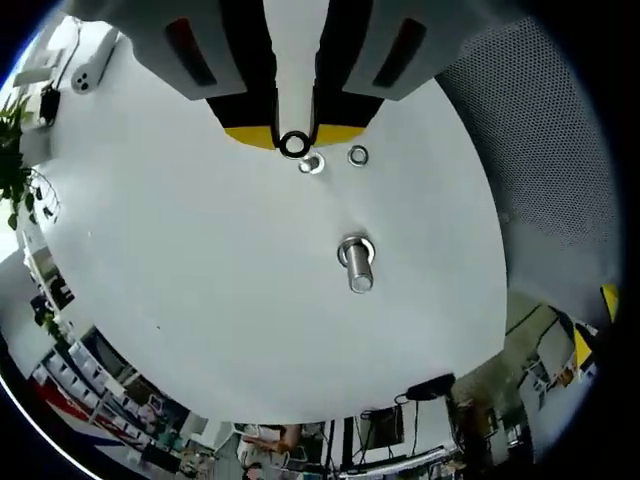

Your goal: Place the washer onto the threaded stud by aligning its center hole with the stud, sliding it down to the base, and recovering from edge contact or off-axis alignment until the washer reaches the visible bottom stop.

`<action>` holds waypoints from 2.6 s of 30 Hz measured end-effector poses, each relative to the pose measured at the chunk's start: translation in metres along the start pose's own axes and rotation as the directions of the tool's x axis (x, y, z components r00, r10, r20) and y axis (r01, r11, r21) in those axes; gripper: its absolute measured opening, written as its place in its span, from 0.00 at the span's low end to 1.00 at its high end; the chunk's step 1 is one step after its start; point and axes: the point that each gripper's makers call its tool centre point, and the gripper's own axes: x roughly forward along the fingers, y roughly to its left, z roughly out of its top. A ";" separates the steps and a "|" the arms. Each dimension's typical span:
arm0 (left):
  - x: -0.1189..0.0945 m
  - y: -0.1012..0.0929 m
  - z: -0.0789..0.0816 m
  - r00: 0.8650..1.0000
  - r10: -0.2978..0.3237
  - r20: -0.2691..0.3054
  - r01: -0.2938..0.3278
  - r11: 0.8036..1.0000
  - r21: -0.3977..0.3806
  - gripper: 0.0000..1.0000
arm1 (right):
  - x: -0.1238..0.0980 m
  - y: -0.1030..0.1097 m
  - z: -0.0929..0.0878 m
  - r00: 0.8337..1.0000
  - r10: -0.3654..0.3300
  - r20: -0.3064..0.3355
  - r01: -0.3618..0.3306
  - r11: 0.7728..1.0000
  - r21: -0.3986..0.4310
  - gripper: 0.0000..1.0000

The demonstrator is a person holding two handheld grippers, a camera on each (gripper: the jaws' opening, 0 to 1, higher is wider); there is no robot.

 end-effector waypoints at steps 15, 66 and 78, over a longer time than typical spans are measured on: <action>-0.001 0.002 0.001 1.000 0.011 0.004 -0.011 1.000 -0.004 0.20 | 0.007 0.005 0.010 1.000 0.024 -0.006 -0.024 0.998 -0.053 0.14; 0.000 0.003 -0.002 1.000 0.013 -0.010 -0.013 1.000 -0.009 0.20 | 0.057 0.016 -0.015 0.983 0.106 -0.150 -0.116 0.991 -0.061 0.16; 0.000 0.003 -0.002 1.000 0.013 -0.010 -0.013 1.000 -0.009 0.20 | 0.041 0.020 -0.037 0.981 0.105 -0.164 -0.108 0.994 -0.013 0.17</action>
